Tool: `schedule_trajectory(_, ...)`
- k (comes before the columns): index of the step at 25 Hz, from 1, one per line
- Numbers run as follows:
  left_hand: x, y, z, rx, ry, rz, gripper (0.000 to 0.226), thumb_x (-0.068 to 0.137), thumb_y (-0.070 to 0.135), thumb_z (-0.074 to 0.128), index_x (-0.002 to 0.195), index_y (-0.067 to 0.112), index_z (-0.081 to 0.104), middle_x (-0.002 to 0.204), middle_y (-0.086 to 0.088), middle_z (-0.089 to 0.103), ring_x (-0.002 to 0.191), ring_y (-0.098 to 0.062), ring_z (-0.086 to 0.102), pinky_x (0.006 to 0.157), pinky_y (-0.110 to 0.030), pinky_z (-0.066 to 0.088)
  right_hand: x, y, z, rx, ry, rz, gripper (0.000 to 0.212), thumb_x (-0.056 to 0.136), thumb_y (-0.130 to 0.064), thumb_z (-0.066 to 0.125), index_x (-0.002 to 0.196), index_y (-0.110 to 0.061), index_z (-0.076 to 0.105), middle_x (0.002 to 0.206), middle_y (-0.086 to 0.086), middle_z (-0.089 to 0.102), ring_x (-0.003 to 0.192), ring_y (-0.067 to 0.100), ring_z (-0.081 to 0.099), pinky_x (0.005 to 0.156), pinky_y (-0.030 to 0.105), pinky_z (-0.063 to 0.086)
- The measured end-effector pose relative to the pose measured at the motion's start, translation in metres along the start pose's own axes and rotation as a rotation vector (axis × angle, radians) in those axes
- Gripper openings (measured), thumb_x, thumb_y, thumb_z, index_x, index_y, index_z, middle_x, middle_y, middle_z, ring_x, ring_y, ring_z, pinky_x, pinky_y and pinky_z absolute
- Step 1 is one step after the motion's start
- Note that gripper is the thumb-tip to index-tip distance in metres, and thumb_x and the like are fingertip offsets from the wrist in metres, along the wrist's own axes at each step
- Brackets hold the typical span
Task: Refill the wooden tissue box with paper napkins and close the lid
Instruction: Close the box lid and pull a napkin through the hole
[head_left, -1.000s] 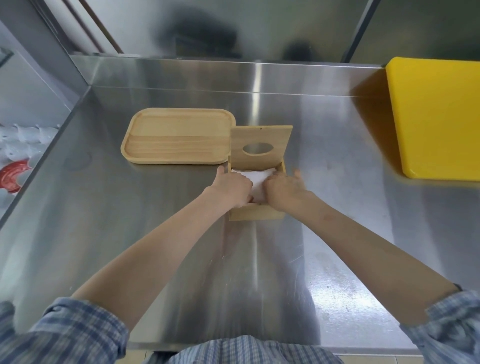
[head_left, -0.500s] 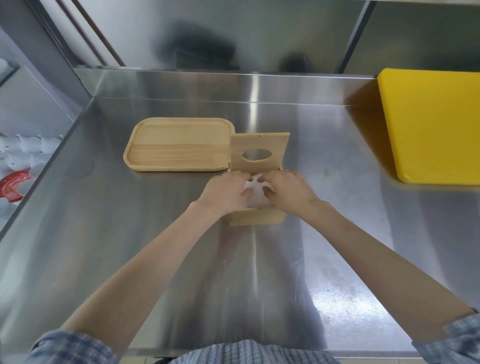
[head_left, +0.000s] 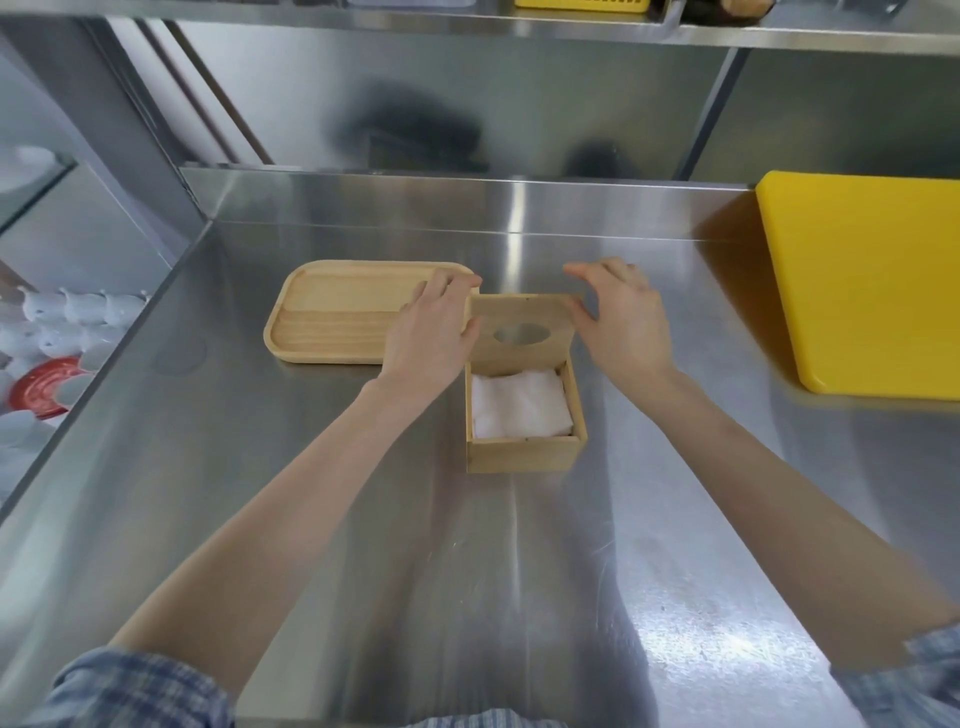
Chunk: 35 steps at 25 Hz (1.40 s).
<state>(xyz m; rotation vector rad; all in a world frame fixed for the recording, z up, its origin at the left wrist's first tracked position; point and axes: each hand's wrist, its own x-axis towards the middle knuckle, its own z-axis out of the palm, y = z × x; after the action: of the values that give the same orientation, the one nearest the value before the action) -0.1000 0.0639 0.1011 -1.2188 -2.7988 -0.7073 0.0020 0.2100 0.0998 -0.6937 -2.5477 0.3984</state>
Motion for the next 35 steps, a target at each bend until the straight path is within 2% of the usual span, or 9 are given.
schedule_trajectory(3, 0.005, 0.003, 0.007, 0.008, -0.050, -0.002, 0.038, 0.094, 0.018, 0.045, 0.132, 0.015, 0.045, 0.129, -0.004, 0.052, 0.116, -0.024, 0.051, 0.087, -0.037, 0.045, 0.000, 0.005, 0.009, 0.028, -0.078, 0.025, 0.032, 0.092, -0.008, 0.050, 0.122, -0.010, 0.060, 0.120, 0.012, 0.063, 0.112, 0.031, 0.056, 0.094, 0.044, 0.046)
schedule_trajectory(10, -0.007, -0.004, 0.010, -0.123, -0.004, 0.018, 0.023, 0.096, 0.019, 0.043, 0.112, 0.012, 0.058, 0.107, -0.005, 0.064, 0.094, -0.027, 0.060, 0.077, -0.036, 0.048, -0.012, 0.016, 0.009, 0.115, -0.050, 0.012, 0.021, 0.089, -0.009, 0.056, 0.104, -0.011, 0.071, 0.101, 0.011, 0.072, 0.093, 0.029, 0.066, 0.080, 0.034, 0.051)
schedule_trajectory(15, -0.039, -0.012, 0.014, -0.186, -0.038, 0.081, 0.023, 0.093, 0.019, 0.049, 0.110, 0.013, 0.063, 0.110, -0.003, 0.066, 0.098, -0.024, 0.062, 0.083, -0.039, 0.051, -0.047, 0.021, 0.007, 0.128, -0.012, -0.099, 0.017, 0.086, -0.010, 0.062, 0.097, -0.008, 0.074, 0.094, 0.012, 0.075, 0.084, 0.032, 0.070, 0.073, 0.037, 0.056)
schedule_trajectory(20, -0.070, -0.018, 0.032, -0.185, -0.033, 0.097, 0.023, 0.090, 0.016, 0.054, 0.109, 0.012, 0.067, 0.112, -0.003, 0.067, 0.106, -0.023, 0.060, 0.089, -0.034, 0.047, -0.082, 0.028, 0.017, 0.154, -0.005, -0.148, 0.019, 0.078, -0.008, 0.061, 0.091, -0.008, 0.076, 0.090, 0.008, 0.076, 0.079, 0.027, 0.072, 0.072, 0.039, 0.059)
schedule_trajectory(23, -0.083, -0.024, 0.048, -0.141, 0.006, 0.159, 0.021, 0.087, 0.013, 0.057, 0.105, 0.009, 0.069, 0.109, -0.005, 0.070, 0.101, -0.025, 0.064, 0.085, -0.036, 0.051, -0.099, 0.031, 0.030, 0.104, 0.017, -0.130, 0.018, 0.078, -0.011, 0.062, 0.090, -0.011, 0.076, 0.091, 0.004, 0.076, 0.082, 0.016, 0.068, 0.071, 0.034, 0.054)
schedule_trajectory(26, -0.092, -0.028, 0.059, -0.115, 0.021, 0.169, 0.029, 0.087, 0.023, 0.048, 0.100, 0.011, 0.071, 0.105, -0.003, 0.071, 0.094, -0.023, 0.066, 0.079, -0.031, 0.054, -0.112, 0.034, 0.039, 0.081, 0.014, -0.118, 0.024, 0.082, -0.021, 0.055, 0.090, -0.012, 0.076, 0.092, 0.002, 0.076, 0.083, 0.015, 0.068, 0.071, 0.028, 0.052)
schedule_trajectory(30, -0.096, -0.031, 0.068, -0.109, 0.052, 0.173, 0.038, 0.084, 0.028, 0.039, 0.097, 0.013, 0.071, 0.101, 0.001, 0.071, 0.096, -0.007, 0.050, 0.072, -0.025, 0.055, -0.116, 0.033, 0.043, 0.049, -0.024, -0.111, 0.021, 0.079, -0.016, 0.060, 0.091, -0.011, 0.076, 0.092, 0.003, 0.076, 0.081, 0.021, 0.072, 0.073, 0.026, 0.052)
schedule_trajectory(33, -0.096, -0.031, 0.071, -0.125, 0.058, 0.173, 0.037, 0.085, 0.027, 0.039, 0.098, 0.012, 0.071, 0.102, 0.000, 0.071, 0.098, -0.006, 0.044, 0.071, -0.024, 0.054, -0.118, 0.034, 0.045, 0.040, -0.020, -0.121, 0.028, 0.081, -0.022, 0.052, 0.091, -0.011, 0.076, 0.092, 0.003, 0.076, 0.079, 0.021, 0.072, 0.073, 0.026, 0.052)
schedule_trajectory(35, -0.095, -0.032, 0.072, -0.127, 0.060, 0.175, 0.030, 0.087, 0.023, 0.046, 0.099, 0.012, 0.071, 0.102, 0.000, 0.070, 0.099, -0.006, 0.043, 0.071, -0.025, 0.054, -0.117, 0.035, 0.046, 0.027, -0.010, -0.126, 0.022, 0.079, -0.017, 0.058, 0.091, -0.011, 0.076, 0.092, 0.003, 0.076, 0.079, 0.021, 0.072, 0.073, 0.026, 0.053)
